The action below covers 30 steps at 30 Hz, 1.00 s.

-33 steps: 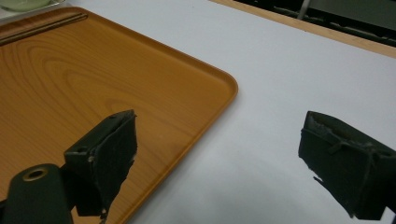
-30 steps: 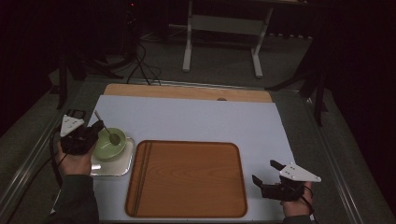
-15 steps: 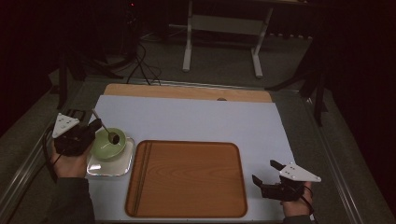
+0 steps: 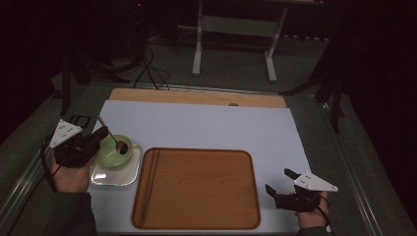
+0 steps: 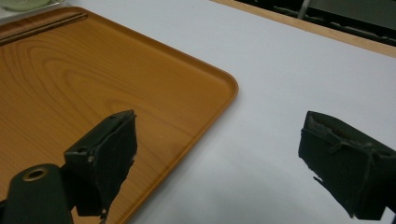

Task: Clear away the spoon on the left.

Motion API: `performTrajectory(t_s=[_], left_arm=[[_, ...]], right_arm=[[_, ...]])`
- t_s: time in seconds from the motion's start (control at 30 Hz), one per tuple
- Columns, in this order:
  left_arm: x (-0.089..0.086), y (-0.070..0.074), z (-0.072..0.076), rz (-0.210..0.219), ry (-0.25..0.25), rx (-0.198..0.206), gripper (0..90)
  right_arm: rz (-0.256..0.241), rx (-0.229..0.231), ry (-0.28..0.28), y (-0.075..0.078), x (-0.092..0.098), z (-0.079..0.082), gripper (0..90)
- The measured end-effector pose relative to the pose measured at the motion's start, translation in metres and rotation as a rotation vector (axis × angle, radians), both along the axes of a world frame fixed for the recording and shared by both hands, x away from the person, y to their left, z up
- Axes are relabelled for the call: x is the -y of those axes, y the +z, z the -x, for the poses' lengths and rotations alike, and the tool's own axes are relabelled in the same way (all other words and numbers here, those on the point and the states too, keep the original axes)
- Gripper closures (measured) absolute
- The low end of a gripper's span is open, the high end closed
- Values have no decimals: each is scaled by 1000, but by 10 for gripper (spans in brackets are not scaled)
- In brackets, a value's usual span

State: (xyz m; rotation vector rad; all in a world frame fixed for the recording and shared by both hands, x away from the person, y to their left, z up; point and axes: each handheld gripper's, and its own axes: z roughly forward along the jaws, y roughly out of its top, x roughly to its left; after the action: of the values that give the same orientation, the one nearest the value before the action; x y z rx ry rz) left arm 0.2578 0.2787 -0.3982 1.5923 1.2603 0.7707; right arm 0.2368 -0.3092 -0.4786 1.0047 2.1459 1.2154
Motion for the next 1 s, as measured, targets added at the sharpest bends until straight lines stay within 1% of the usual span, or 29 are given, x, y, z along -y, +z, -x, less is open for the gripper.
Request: performTrajectory(t_s=[0.2, 0.27, 0.37, 0.47, 0.53, 0.6, 0.73, 1.0], left_arm=[[7, 7, 5, 1, -37, 5, 898], [8, 7, 4, 2, -40, 4, 898], [13, 9, 5, 5, -58, -1, 898], [19, 10, 6, -5, -80, -7, 898], [20, 10, 6, -7, -85, -7, 898], [24, 9, 6, -7, -101, -17, 898], [27, 7, 5, -1, -113, -28, 898], [39, 2, 4, 3, -153, -54, 897]], right_arm=[[0, 0, -1, 0, 0, 0, 109], [0, 0, -1, 0, 0, 0, 109], [-1, 1, -1, 0, 0, 0, 109], [-3, 1, -2, 0, 0, 0, 109], [-2, 1, -1, 0, 0, 0, 109], [-1, 1, -1, 0, 0, 0, 109], [-2, 2, -1, 0, 1, 0, 109], [0, 1, 1, 0, 0, 0, 109]])
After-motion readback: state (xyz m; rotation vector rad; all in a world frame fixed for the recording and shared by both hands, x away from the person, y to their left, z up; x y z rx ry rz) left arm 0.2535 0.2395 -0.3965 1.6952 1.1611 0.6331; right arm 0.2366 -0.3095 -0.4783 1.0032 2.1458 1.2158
